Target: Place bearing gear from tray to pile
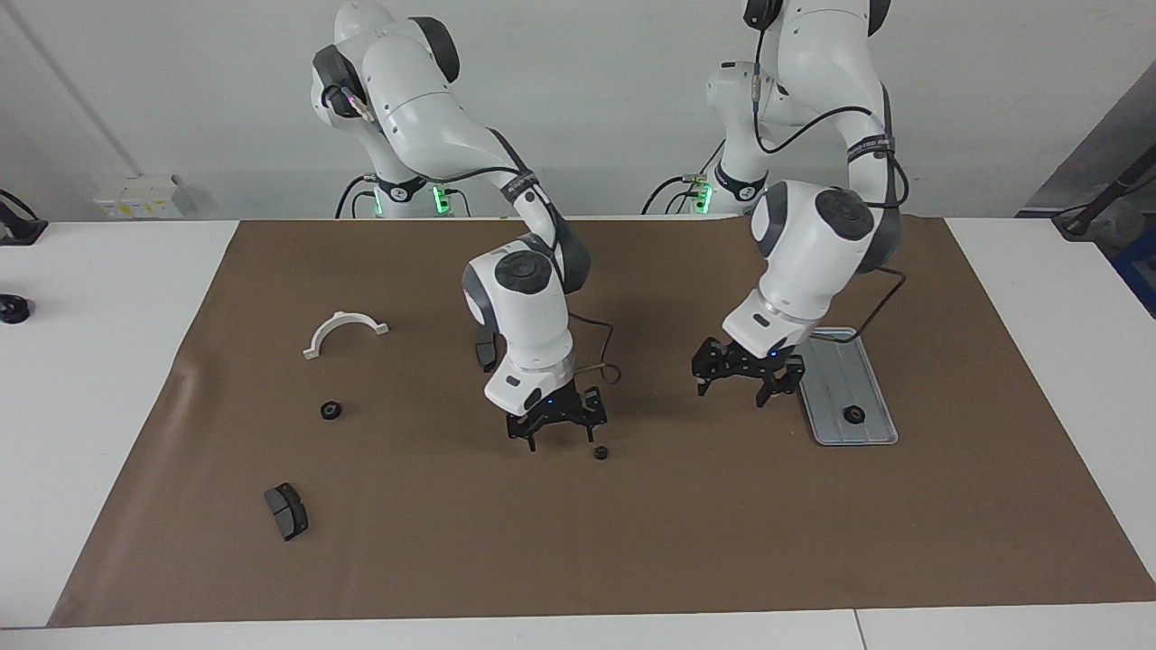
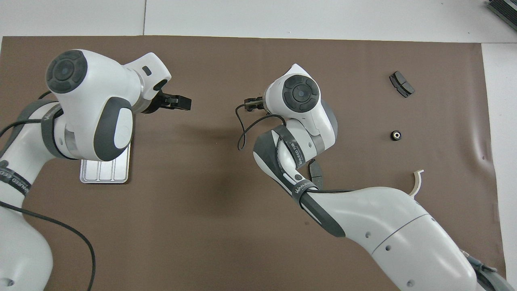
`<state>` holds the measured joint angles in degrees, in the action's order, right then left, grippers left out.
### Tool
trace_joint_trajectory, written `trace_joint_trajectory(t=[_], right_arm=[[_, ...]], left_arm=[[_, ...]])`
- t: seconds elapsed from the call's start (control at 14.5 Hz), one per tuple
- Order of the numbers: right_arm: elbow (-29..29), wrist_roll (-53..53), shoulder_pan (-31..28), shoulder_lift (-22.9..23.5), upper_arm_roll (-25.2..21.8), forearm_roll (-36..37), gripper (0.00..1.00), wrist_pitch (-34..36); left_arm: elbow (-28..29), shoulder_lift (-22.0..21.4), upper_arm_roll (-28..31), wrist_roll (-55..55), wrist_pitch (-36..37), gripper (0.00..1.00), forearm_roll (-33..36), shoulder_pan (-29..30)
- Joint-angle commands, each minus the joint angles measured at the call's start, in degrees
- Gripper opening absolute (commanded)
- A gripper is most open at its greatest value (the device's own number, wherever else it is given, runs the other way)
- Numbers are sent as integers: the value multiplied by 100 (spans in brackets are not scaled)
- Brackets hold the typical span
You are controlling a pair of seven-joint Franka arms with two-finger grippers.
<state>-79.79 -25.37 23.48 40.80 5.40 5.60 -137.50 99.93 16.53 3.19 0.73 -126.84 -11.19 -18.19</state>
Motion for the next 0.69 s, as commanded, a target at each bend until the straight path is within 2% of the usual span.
trace_joint_trajectory(t=[0.0,0.14,0.34,0.41,0.62], right_arm=[[402,-100,208,367,-12,161,100,-329],[402,-134,384,507,-21,537,100,-409],[402,-214,385,552,-39,855,100,-418],[402,-214,394,552,-39,864,96,-427],[394,-223,412,552,-39,882,49,-418]], left_arm=[[219,-194,-21,390,72,100,-6,552],[228,-194,-12,507,115,100,20,798],[578,-316,119,480,89,100,178,1010],[728,-343,172,472,28,100,256,1037],[983,-334,392,472,-401,100,486,1055]])
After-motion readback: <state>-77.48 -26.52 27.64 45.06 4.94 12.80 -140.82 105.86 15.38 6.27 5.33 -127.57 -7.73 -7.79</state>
